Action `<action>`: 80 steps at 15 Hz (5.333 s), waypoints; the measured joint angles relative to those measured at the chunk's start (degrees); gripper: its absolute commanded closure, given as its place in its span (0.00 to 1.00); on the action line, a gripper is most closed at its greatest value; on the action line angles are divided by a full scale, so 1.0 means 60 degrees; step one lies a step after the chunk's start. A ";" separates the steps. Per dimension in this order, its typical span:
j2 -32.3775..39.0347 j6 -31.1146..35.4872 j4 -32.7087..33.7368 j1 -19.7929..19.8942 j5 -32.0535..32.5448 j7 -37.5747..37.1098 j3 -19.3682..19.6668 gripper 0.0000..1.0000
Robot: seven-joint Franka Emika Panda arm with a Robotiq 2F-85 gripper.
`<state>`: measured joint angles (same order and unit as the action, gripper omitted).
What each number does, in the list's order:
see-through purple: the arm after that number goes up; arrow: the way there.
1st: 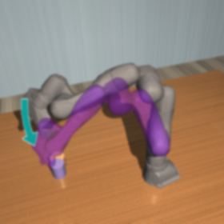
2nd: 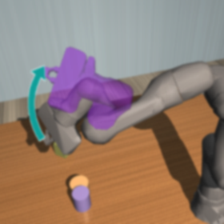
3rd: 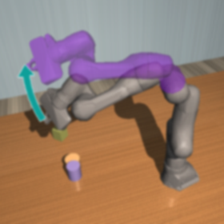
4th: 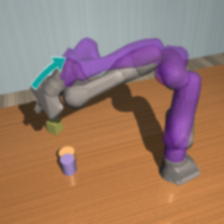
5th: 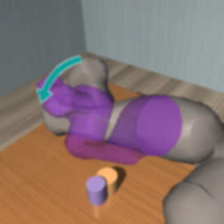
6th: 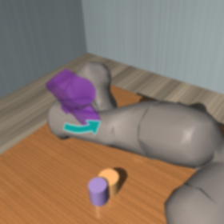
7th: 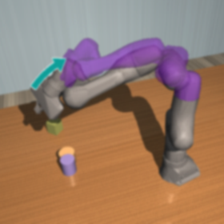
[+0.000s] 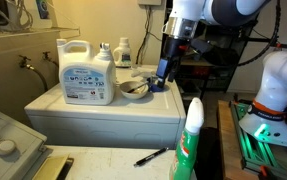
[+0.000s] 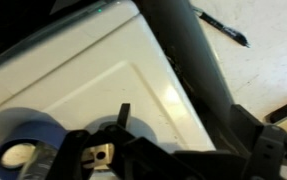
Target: Pick up the black pen on the left washing machine and put it in the white bowl on the right washing machine
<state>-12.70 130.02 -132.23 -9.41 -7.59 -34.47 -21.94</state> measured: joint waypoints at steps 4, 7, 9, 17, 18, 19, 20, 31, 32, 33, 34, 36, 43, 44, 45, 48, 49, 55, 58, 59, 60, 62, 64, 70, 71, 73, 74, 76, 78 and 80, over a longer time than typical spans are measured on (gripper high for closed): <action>0.2199 -0.0001 0.2167 -0.0484 0.2009 -0.0130 -0.0389 0.00; 0.3983 -0.0406 0.3836 -0.1129 0.3357 -0.0207 -0.0226 0.00; 0.5117 -0.1490 0.5009 -0.1791 0.3497 -0.0096 -0.0038 0.00; 0.6407 -0.3813 0.7532 -0.2863 0.3056 0.1237 0.0472 0.00; 0.6570 -0.3889 0.7524 -0.2962 0.2828 0.1563 0.0465 0.00; 0.6776 -0.3897 0.7523 -0.3091 0.2637 0.1881 0.0447 0.00; 0.7002 -0.3921 0.7538 -0.3242 0.2501 0.2165 0.0423 0.00; 0.8956 -0.4967 0.8878 -0.4579 0.3006 0.3803 0.1056 0.29; 0.9061 -0.4967 0.8996 -0.4611 0.3045 0.3888 0.1141 0.35; 0.9163 -0.4967 0.9090 -0.4629 0.3067 0.3953 0.1225 0.40; 0.9264 -0.4967 0.9188 -0.4631 0.3071 0.4029 0.1300 0.50; 0.9465 -0.4967 0.9361 -0.4630 0.3071 0.4136 0.1439 0.61; 1.0051 -0.5073 0.9917 -0.4655 0.3046 0.4324 0.1573 0.84; 1.0090 -0.5121 0.9985 -0.4671 0.3046 0.4345 0.1573 0.87; 1.0123 -0.5175 1.0047 -0.4687 0.3043 0.4365 0.1573 0.88; 1.0187 -0.5248 1.0180 -0.4708 0.3036 0.4403 0.1575 1.00; 1.0204 -0.5257 1.0223 -0.4714 0.3025 0.4403 0.1575 0.97; 0.9522 -0.4972 1.0471 -0.4781 0.3334 0.3630 0.1669 0.97; 0.8532 -0.5077 1.0422 -0.4831 0.4066 0.2978 0.2038 0.97; 0.8236 -0.5167 1.0399 -0.4828 0.4343 0.2822 0.2218 0.97; 0.7962 -0.5222 1.0330 -0.4816 0.4620 0.2671 0.2413 0.97; 0.7451 -0.5248 1.0024 -0.4787 0.5194 0.2336 0.2835 0.97; 0.7034 -0.5151 0.9592 -0.4743 0.5558 0.1720 0.3216 0.86; 0.6746 -0.4851 0.9055 -0.4652 0.5528 -0.0111 0.3379 0.97; 0.6676 -0.5215 0.9046 -0.4644 0.5498 -0.0416 0.3466 0.97; 0.6362 -0.6162 0.8985 -0.4577 0.5215 -0.0820 0.3563 0.97; 0.6146 -0.6578 0.8949 -0.4523 0.4994 -0.1034 0.3597 0.97; 0.5687 -0.6966 0.8826 -0.4397 0.4657 -0.1614 0.3737 0.97; 0.5375 -0.6933 0.8618 -0.4164 0.4400 -0.2160 0.3950 0.97; 0.5318 -0.6784 0.8372 -0.3733 0.4249 -0.2695 0.4100 0.97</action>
<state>19.21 89.32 -82.00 -31.81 17.91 -50.65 2.66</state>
